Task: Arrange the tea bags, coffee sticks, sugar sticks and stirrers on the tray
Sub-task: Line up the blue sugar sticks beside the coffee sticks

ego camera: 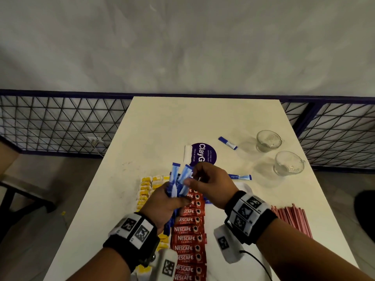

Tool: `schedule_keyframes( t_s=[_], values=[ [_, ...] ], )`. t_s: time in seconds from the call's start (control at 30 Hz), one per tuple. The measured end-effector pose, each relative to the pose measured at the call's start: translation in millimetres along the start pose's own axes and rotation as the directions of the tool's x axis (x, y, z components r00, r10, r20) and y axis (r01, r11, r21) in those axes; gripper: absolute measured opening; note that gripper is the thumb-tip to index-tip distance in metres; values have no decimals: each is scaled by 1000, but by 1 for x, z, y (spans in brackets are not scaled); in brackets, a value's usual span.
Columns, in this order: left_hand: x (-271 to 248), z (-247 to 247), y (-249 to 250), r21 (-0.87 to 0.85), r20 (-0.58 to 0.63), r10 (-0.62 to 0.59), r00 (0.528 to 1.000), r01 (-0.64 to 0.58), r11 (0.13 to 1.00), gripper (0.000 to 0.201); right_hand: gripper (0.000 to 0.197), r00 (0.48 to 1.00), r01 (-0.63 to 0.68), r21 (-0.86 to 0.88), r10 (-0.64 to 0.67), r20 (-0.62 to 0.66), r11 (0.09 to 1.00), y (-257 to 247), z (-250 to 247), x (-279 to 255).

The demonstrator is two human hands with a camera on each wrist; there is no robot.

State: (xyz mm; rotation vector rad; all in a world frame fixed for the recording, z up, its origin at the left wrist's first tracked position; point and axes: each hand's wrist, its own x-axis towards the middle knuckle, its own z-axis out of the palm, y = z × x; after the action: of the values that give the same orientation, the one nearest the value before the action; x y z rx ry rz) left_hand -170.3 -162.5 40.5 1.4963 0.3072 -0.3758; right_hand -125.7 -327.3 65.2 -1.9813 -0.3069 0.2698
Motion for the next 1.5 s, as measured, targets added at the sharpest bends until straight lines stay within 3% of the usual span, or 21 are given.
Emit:
schedule_keyframes(
  t_s=[0.07, 0.17, 0.27, 0.4, 0.5, 0.63, 0.73, 0.83, 0.93, 1.13, 1.43, 1.5],
  values=[
    [0, 3, 2, 60, 16, 33, 999, -34, 998, 28, 21, 1000, -25, -30, 25, 4, 999, 0, 1, -2],
    [-5, 8, 8, -31, 35, 32, 999, -31, 999, 19, 13, 995, -102, 42, 102, -6, 994, 4, -2, -3],
    [-8, 9, 11, -199, -17, -18, 1000, 14, 980, 21, 9, 992, -123, 142, 127, -18, 982, 6, -4, -6],
    [-5, 8, 8, -286, -87, -18, 996, -8, 958, 23, 7, 987, -150, 292, 162, -18, 944, 4, -8, -13],
    [-3, 4, 7, -300, -137, -17, 990, -25, 954, 17, 9, 973, -136, 346, 190, -129, 928, 9, -14, -16],
    [-2, -5, 3, -242, -196, -20, 980, -29, 970, 11, 14, 866, -273, 403, 406, -292, 874, 47, -27, -23],
    [-4, -8, -1, -198, -220, -23, 975, -22, 980, 11, 12, 779, -459, 435, 586, -223, 775, 89, -29, -38],
    [-6, -9, -2, -192, -221, -26, 975, -18, 981, 11, 6, 722, -619, 314, 679, -133, 720, 119, -23, -50],
    [-8, -10, -4, -193, -220, -31, 975, -13, 981, 11, 3, 691, -670, 241, 708, -143, 702, 133, -18, -51],
    [-8, -16, -8, -175, -242, -31, 970, -12, 985, 14, 9, 731, -682, -133, 660, -175, 720, 128, -17, -41],
    [-10, -23, -10, -187, -255, -37, 966, -12, 982, 11, 24, 711, -702, -300, 661, -241, 646, 118, -17, -32],
    [-10, -24, -11, -187, -254, -38, 966, -11, 982, 11, 21, 726, -688, -311, 628, -279, 656, 117, -16, -33]
  ],
)
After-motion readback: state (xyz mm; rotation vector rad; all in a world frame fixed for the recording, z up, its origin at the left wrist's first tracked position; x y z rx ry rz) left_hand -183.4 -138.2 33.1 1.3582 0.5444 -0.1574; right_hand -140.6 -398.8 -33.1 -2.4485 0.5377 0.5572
